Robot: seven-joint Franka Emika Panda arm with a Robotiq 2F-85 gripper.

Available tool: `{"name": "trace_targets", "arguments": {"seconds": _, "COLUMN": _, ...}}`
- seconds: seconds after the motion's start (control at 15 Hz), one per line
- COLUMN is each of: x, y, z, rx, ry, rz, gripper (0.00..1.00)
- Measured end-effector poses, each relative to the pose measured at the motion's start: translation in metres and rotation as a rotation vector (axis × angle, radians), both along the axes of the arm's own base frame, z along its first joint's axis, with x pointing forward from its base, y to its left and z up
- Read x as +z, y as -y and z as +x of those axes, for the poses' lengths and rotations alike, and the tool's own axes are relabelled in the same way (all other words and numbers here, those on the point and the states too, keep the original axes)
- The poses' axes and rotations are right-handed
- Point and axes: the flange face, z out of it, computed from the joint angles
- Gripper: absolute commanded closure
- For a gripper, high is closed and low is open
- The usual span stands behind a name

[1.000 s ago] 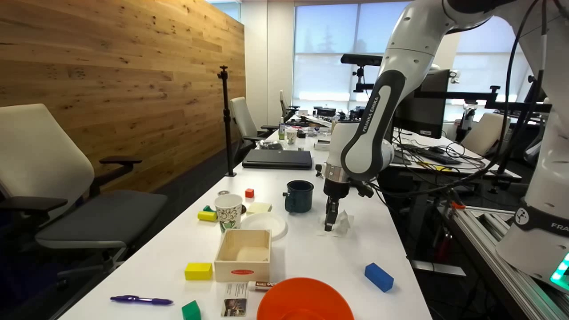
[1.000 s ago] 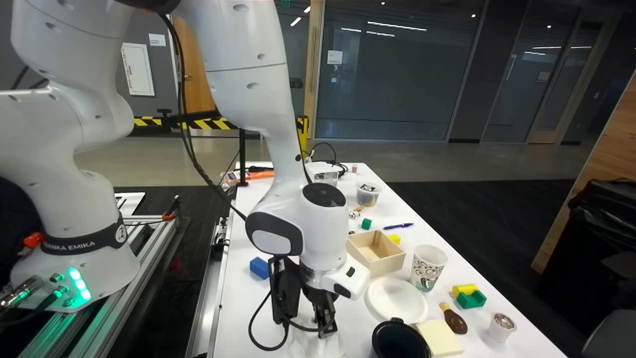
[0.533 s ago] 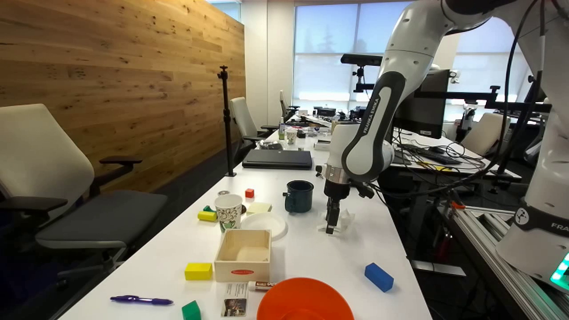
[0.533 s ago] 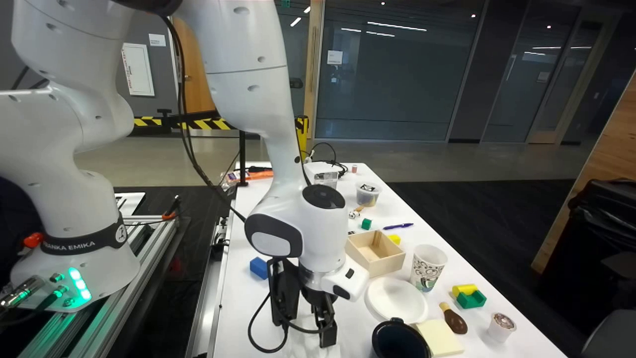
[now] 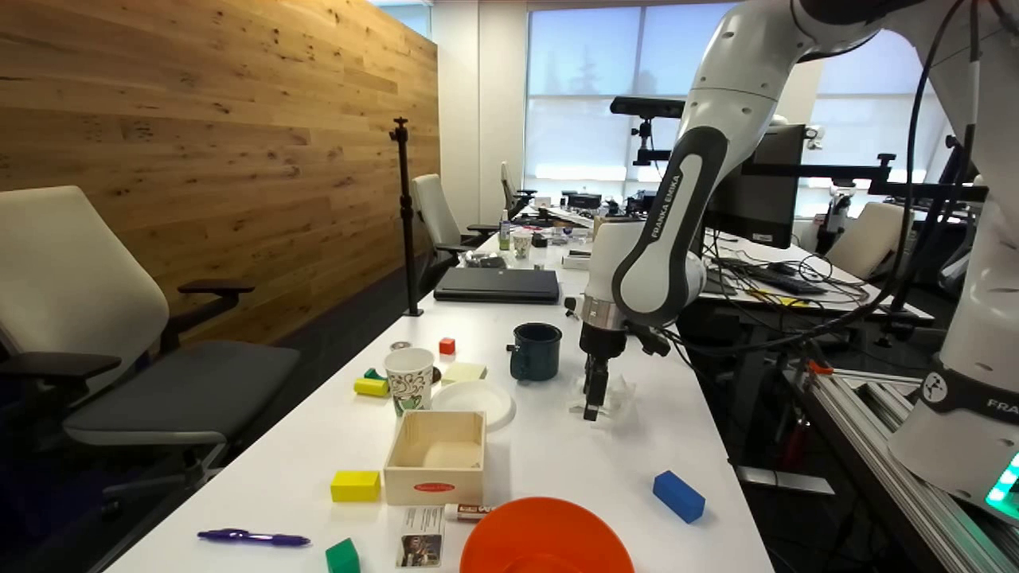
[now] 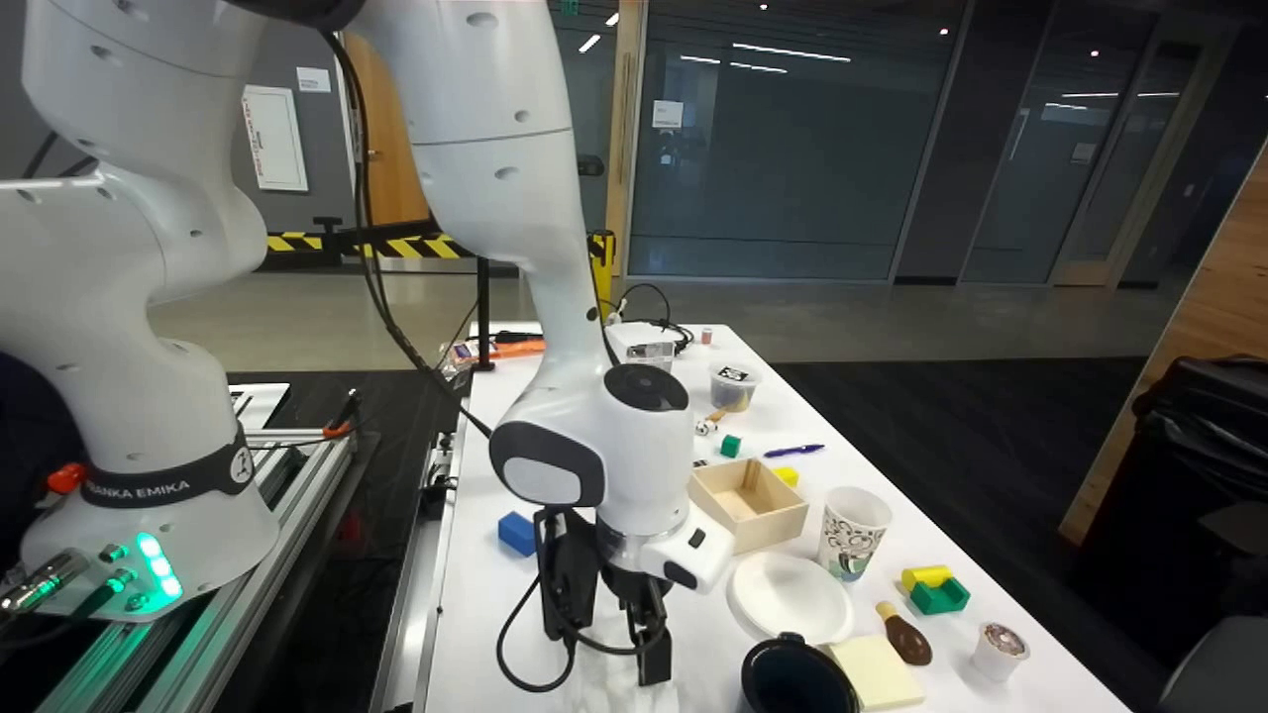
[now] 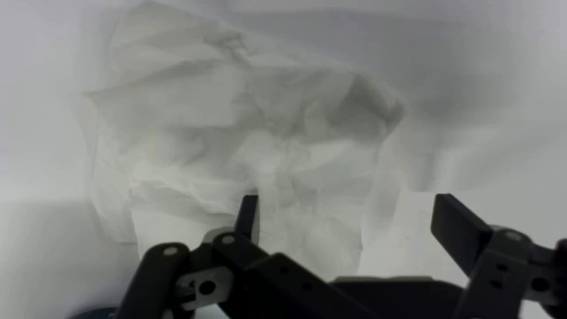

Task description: Move the piece of tissue

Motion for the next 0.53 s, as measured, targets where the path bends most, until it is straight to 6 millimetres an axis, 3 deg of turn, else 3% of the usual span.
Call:
{"name": "trace_targets", "arguments": {"seconds": 0.2, "x": 0.019, "y": -0.008, "z": 0.004, "rx": -0.018, "ry": -0.008, "rz": 0.007, "gripper": 0.0}}
{"name": "trace_targets", "arguments": {"seconds": 0.47, "x": 0.06, "y": -0.007, "z": 0.018, "rx": -0.069, "ry": 0.027, "rz": -0.012, "gripper": 0.0}}
{"name": "trace_targets", "arguments": {"seconds": 0.53, "x": 0.069, "y": -0.004, "z": 0.021, "rx": -0.086, "ry": 0.039, "rz": -0.021, "gripper": 0.25}}
